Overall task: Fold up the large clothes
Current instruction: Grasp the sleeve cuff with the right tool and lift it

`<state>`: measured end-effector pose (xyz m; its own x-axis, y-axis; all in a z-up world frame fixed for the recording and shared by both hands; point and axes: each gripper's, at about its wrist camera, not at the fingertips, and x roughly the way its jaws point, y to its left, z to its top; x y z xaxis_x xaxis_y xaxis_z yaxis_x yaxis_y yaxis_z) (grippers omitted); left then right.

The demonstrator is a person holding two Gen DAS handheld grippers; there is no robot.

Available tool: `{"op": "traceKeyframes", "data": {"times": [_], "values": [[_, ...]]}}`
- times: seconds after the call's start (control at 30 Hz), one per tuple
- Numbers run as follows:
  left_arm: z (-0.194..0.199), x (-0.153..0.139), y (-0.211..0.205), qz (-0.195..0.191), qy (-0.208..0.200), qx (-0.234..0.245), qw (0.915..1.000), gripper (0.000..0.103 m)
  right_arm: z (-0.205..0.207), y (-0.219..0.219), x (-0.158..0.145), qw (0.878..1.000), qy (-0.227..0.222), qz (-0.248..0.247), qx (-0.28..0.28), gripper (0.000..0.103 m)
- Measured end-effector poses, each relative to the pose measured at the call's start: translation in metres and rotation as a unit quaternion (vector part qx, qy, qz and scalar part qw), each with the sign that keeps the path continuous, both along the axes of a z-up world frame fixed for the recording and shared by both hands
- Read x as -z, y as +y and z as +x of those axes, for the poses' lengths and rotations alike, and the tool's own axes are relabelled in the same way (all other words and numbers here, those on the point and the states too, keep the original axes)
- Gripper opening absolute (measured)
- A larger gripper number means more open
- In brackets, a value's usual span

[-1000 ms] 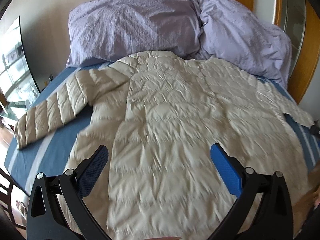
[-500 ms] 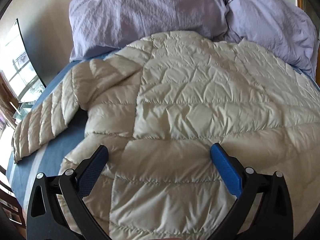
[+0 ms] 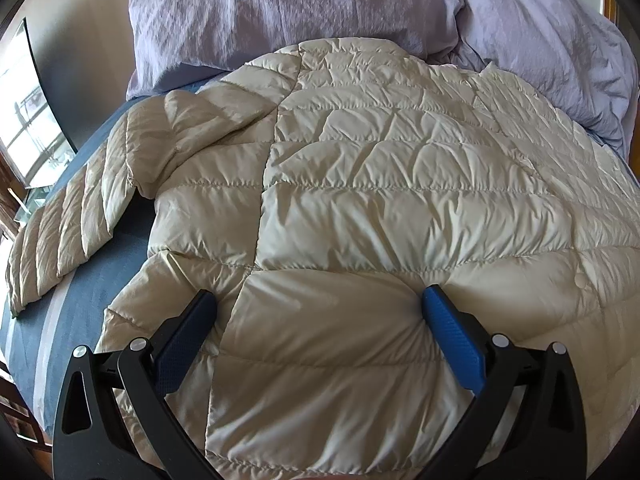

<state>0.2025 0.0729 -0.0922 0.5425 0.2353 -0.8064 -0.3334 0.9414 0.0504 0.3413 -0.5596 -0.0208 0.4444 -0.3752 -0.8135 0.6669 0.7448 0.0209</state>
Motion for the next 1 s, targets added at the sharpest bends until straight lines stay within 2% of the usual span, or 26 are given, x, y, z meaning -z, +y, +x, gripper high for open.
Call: {"op": "traceKeyframes", "data": {"times": [0.03, 0.1, 0.2, 0.3, 0.4, 0.5, 0.6, 0.87, 1.0], "values": [[0.001, 0.000, 0.001, -0.002, 0.000, 0.000, 1.0000, 0.102, -0.001, 0.002, 0.000, 1.000, -0.004, 0.007, -0.007, 0.016], [0.001, 0.000, 0.001, -0.002, 0.000, 0.000, 1.0000, 0.102, 0.001, 0.006, -0.004, 1.000, -0.005, 0.008, -0.008, 0.009], [0.001, 0.000, 0.002, -0.003, -0.001, 0.000, 1.0000, 0.102, 0.010, 0.029, -0.019, 0.999, -0.010, -0.032, -0.024, 0.007], [0.001, 0.001, 0.002, -0.007, -0.001, 0.000, 1.0000, 0.102, 0.023, 0.067, -0.041, 0.995, -0.030, -0.074, -0.067, 0.007], [0.001, 0.001, 0.003, -0.011, -0.001, 0.000, 0.9999, 0.102, 0.034, 0.111, -0.060, 0.988, -0.051, -0.084, -0.120, 0.007], [0.001, 0.001, 0.003, -0.014, -0.001, 0.000, 0.9999, 0.102, 0.049, 0.168, -0.074, 0.976, -0.065, -0.089, -0.188, 0.007], [0.001, 0.001, 0.003, -0.014, -0.002, 0.000, 0.9999, 0.102, 0.060, 0.232, -0.072, 0.962, -0.062, -0.079, -0.254, 0.007], [0.001, 0.001, 0.003, -0.015, -0.002, 0.000, 0.9999, 0.102, 0.077, 0.387, -0.029, 0.917, -0.008, -0.019, -0.399, 0.007], [0.000, 0.001, 0.004, -0.015, -0.002, 0.000, 0.9999, 0.102, 0.068, 0.443, -0.020, 0.894, 0.003, -0.001, -0.448, 0.007]]}}
